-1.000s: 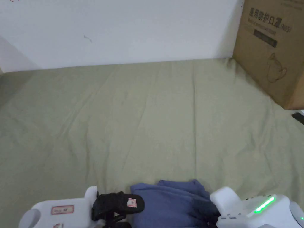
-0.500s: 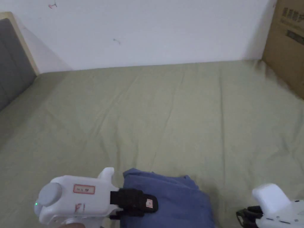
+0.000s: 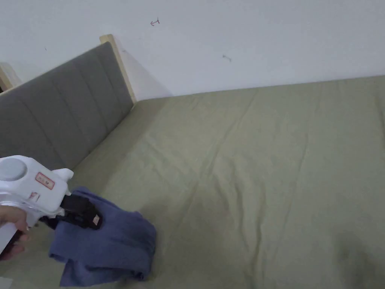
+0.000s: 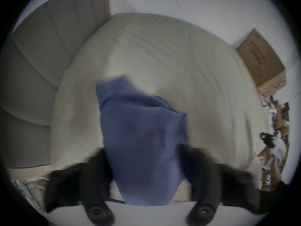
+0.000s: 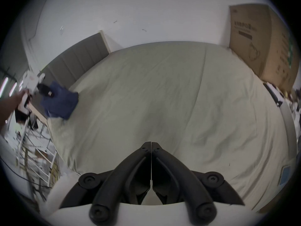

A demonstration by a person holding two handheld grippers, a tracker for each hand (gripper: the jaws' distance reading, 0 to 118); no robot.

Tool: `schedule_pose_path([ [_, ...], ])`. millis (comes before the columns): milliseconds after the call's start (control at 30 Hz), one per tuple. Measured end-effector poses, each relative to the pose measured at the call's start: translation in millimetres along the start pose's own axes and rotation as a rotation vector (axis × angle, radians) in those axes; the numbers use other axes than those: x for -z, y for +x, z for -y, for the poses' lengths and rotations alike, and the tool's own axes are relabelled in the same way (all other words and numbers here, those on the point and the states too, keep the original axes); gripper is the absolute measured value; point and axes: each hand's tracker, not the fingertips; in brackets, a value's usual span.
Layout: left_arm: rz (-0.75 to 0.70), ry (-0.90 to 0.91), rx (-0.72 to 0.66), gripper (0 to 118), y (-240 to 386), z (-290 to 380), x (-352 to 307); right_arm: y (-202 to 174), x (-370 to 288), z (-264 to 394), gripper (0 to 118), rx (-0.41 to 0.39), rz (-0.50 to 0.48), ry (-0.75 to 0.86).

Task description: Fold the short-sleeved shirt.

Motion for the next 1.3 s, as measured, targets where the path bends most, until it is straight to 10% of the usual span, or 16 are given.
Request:
schedule_pose_path([
  [300,0.055,0.351,-0.178,112,16.6,38.3,-26.8,7.6,-27.2,4.8,1,-0.086,0.11,0.075],
  [433,0.299,0.546,-0.143,1,129.7,82.6,-20.3,13.1,-49.6,6.5,1,-0.053,0.118,0.153],
  [600,0.478,0.646,0.062,0,273.5,127.8,-28.7,12.4,-93.8,3.7,1,-0.02,0.142,0.271],
  [1000,-0.033,1.373,0.209,0,377.3,241.0,-146.6,-10.7,-190.6,35.9,1,-0.109,0.372,0.984],
  [1300,-0.044,1.335,0.192,0,386.8,251.6,-145.6,-3.1,-179.2,38.8,1,-0.058,0.385,0.883],
])
